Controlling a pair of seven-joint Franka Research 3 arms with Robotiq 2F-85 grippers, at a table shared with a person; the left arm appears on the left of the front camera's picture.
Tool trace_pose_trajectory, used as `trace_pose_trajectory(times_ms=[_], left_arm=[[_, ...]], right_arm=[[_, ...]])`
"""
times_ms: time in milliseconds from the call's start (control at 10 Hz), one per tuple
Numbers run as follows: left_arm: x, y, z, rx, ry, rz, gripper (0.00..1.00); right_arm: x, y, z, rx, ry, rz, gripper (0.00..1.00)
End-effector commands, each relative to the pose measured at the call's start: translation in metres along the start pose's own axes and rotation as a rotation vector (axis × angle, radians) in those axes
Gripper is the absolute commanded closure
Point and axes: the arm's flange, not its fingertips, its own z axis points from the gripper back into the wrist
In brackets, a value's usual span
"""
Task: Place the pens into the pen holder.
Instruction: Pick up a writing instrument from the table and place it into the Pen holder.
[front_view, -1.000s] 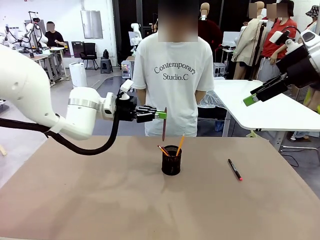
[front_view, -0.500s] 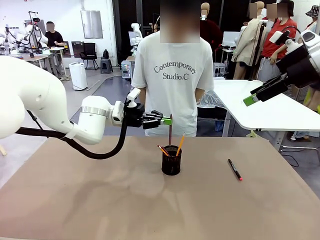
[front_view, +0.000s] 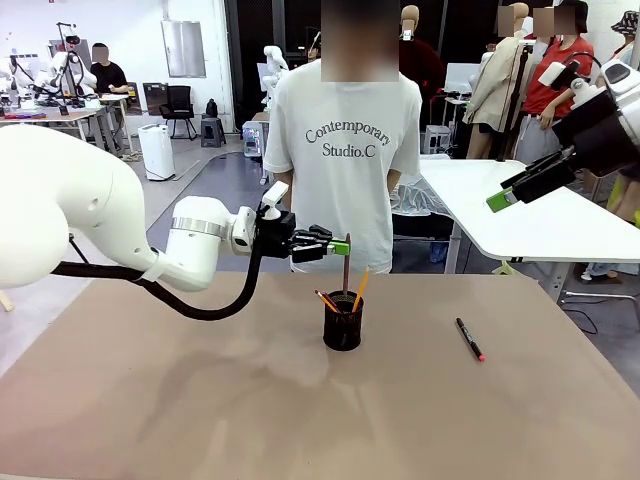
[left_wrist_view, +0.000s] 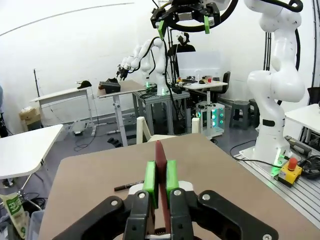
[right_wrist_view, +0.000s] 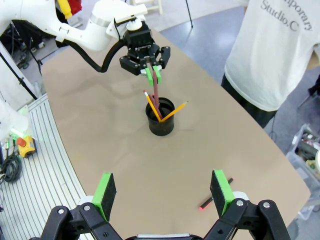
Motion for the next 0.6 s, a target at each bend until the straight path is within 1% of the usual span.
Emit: trace_pose_trajectory(times_ms=[0,300,400,500], left_arm=[[0.0052,0.0020,0.0020,-0.022,0.004,0.005,0.62],[0.0055,0.0013,0.0026,-0.019,0.013,0.019,0.05],[0.0056,0.0013,0.0029,-0.014,0.019,0.022,0.00],[0.0060,0.0007,0.0040,-0.011,0.023,0.025,0.00]], right_arm=[[0.0011,-0.0001,-0.0006,0.007,-0.009,0.000,0.00],[0.0011,-0.0001,-0.0006,0.007,-0.009,0.000,0.00],[0.0011,-0.0001,-0.0006,0.007,-0.009,0.000,0.00],[0.0011,-0.0001,-0.0006,0.007,-0.009,0.000,0.00]])
